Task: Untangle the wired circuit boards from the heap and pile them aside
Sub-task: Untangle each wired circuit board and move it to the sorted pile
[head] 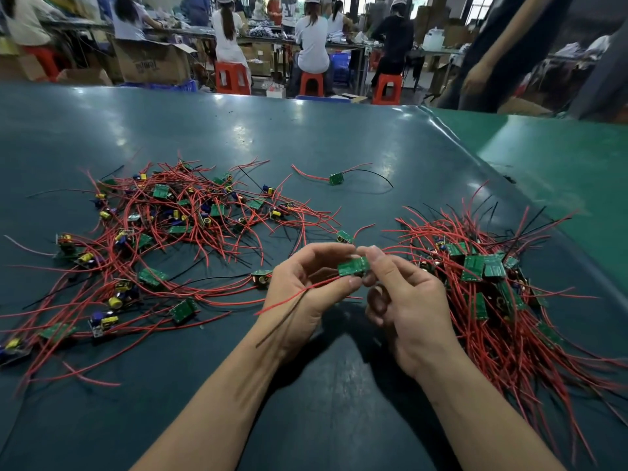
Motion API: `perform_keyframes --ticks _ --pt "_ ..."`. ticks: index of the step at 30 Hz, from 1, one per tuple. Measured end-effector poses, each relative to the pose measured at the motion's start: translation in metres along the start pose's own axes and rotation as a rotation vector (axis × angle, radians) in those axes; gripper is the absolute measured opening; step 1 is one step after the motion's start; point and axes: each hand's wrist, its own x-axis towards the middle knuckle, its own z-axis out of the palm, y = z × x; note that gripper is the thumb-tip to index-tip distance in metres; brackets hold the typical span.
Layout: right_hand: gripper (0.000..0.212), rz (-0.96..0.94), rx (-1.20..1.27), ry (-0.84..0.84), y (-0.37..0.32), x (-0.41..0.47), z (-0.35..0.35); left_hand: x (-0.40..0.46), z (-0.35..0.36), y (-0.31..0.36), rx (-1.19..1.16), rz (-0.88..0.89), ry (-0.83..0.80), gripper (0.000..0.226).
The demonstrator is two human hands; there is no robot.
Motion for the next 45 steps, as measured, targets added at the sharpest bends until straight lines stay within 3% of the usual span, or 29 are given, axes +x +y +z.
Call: perform_keyframes --ticks 4,8,13,21,25,29,35,37,39,42,45 --pt "0.015 -0.012 -0.046 0.05 0.001 0.002 -0.003 -0.003 0.003 0.0 0.07 0.004 0.025 0.03" --pt "0.019 -0.05 -0.034 0.111 -0.001 0.002 -0.002 -0.005 0.004 0.001 0.081 0.016 0.054 0.02" --pt "0.022 -0.118 0.103 0.216 -0.018 0.009 -0.012 -0.003 -0.006 0.004 0.029 0.027 0.097 0.023" --pt "0.041 0.057 0.361 0.164 -0.025 0.01 -0.015 -0.003 -0.009 0.013 -0.144 -0.082 -0.021 0.022" --pt "0.041 -0.072 0.229 0.221 -0.025 0.008 -0.017 -0.003 -0.01 0.016 -0.163 -0.092 -0.01 0.02" --pt "0.039 -0.133 0.245 0.235 -0.025 0.006 -0.013 -0.004 -0.01 0.02 -0.204 -0.086 0.001 0.02" --pt "0.039 -0.187 0.372 0.257 -0.034 0.007 -0.024 0.005 -0.017 0.026 -0.597 -0.131 0.198 0.015" --pt "0.033 -0.165 0.198 0.211 -0.03 0.005 -0.022 0.005 -0.016 0.025 -0.589 -0.139 0.193 0.013" --pt "0.021 -0.146 -0.069 0.032 -0.018 0.0 -0.013 0.004 -0.011 0.021 -0.453 -0.149 0.136 0.01" --pt "0.022 -0.192 -0.312 -0.261 -0.002 -0.011 0.001 0.003 -0.006 0.016 -0.254 -0.155 0.042 0.011" --pt "0.011 -0.348 -0.488 -0.326 -0.001 -0.013 -0.001 0.005 -0.008 0.013 -0.146 -0.182 0.056 0.019"
